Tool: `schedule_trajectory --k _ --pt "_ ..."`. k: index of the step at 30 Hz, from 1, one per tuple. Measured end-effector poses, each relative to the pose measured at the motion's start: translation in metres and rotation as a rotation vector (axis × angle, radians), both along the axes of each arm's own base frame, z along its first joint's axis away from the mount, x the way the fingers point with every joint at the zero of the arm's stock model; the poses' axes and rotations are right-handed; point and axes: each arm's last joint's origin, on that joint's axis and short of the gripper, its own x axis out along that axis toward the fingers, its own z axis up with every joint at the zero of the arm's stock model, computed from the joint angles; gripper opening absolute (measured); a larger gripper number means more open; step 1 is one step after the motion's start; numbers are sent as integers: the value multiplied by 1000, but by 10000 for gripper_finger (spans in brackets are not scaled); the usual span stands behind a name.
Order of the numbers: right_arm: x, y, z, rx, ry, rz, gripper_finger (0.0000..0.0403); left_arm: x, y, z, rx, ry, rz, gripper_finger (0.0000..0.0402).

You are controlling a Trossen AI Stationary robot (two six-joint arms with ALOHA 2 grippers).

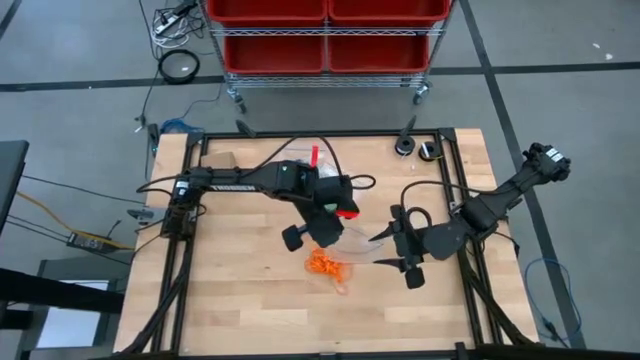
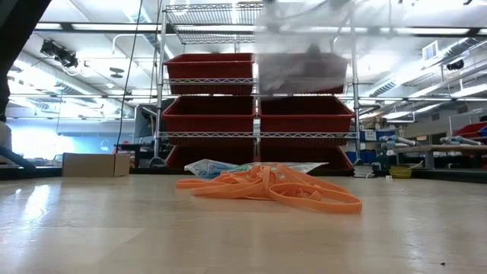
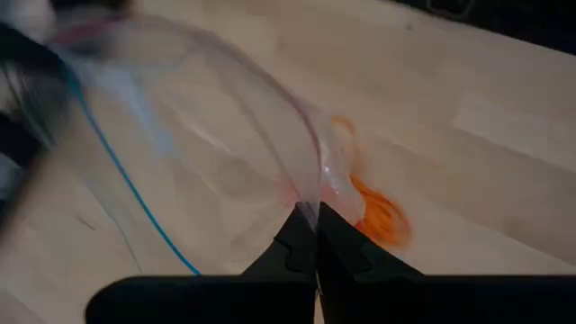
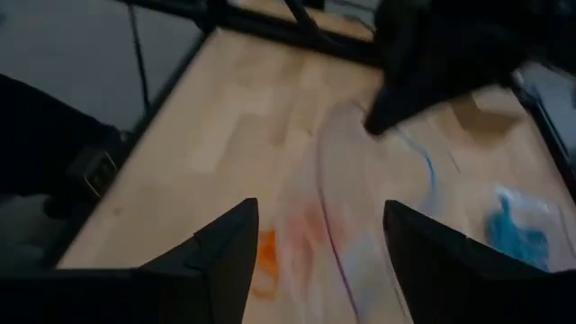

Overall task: Sort rubber bands
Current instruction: Put the orange rubber band into the transparent zip bag

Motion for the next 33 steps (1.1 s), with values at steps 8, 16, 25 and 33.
schedule_trajectory --k 8,16,25,33 --pt "-20 -1 -15 -21 159 -126 210 -12 -15 -30 100 177 90 0" --pt "-23 0 -68 53 199 -222 202 -42 -13 -77 115 428 206 0" --pt "1 -28 -149 219 -81 -277 189 -87 -6 -62 73 333 322 0" --pt "46 -35 -188 240 28 -158 170 -122 -9 -53 -56 174 431 0"
